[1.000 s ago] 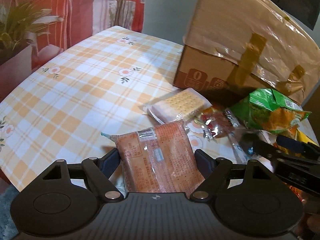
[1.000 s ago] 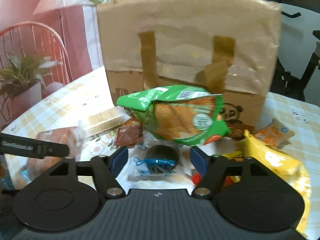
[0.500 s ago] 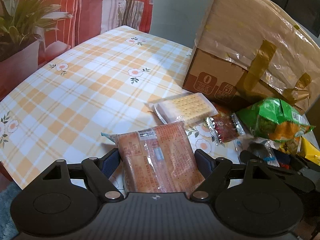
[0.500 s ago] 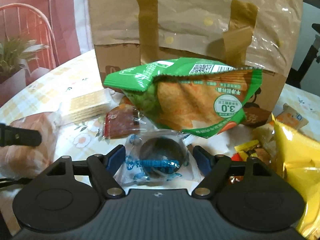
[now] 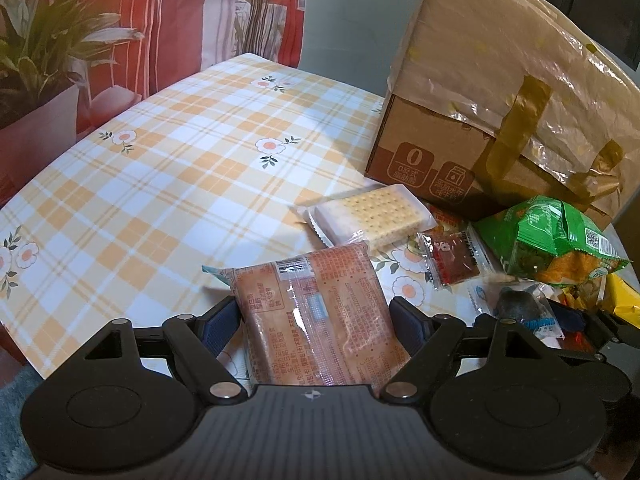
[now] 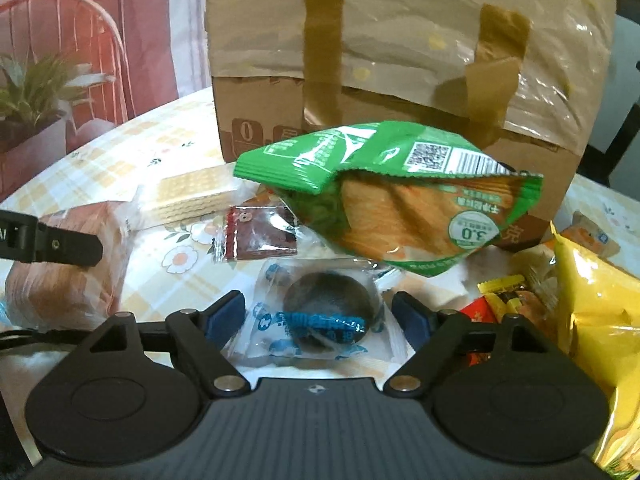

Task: Organize snacks
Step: 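Grasp the wrapped bread with left tool while right tool grasps blue-wrapped cake, then carry bread and cake over the box and open both tools to drop them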

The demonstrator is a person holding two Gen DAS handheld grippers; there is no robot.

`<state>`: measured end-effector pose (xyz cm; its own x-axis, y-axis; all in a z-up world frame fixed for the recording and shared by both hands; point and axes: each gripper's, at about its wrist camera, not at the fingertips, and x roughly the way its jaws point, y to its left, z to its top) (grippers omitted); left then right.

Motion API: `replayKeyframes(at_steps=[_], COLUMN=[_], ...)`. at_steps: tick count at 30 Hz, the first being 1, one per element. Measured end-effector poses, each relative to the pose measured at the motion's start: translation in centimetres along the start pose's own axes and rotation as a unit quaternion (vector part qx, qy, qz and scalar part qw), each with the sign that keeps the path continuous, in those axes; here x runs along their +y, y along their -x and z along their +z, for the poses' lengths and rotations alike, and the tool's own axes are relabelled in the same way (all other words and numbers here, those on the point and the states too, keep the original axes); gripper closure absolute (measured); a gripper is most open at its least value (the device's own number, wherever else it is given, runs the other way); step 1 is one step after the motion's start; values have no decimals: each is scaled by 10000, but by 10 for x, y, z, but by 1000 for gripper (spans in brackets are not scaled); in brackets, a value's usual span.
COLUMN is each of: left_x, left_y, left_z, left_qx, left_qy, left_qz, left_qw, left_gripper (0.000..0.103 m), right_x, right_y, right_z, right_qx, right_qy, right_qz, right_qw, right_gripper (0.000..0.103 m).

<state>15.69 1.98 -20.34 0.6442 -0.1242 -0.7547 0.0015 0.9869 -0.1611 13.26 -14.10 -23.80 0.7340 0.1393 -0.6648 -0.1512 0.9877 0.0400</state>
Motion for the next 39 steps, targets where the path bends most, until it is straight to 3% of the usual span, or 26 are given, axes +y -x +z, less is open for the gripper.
replayKeyframes(at_steps=[6,17,29,39], left_x=[0,-3,-10,-15], left_y=[0,11,33,64], left_z=[0,1,1,15], left_qx=[-4,-68,-323,-811], left_qy=[1,-105,-286,-434], left_qz=[-13,-175,-207,-332], left_qw=[10000,9998,9989,9952], left_gripper=[20,21,21,21], right_x=[-1,-1,-3,0], right_y=[0,17,49,86], right_z=[0,-4,-5,11], right_qx=[-7,-142,-300,-1007], right_qy=[-15,66,-106,13], right_qz=[41,328,679,578], right_qw=[10000,9993,9972,9932], right_gripper=[21,44,45,45])
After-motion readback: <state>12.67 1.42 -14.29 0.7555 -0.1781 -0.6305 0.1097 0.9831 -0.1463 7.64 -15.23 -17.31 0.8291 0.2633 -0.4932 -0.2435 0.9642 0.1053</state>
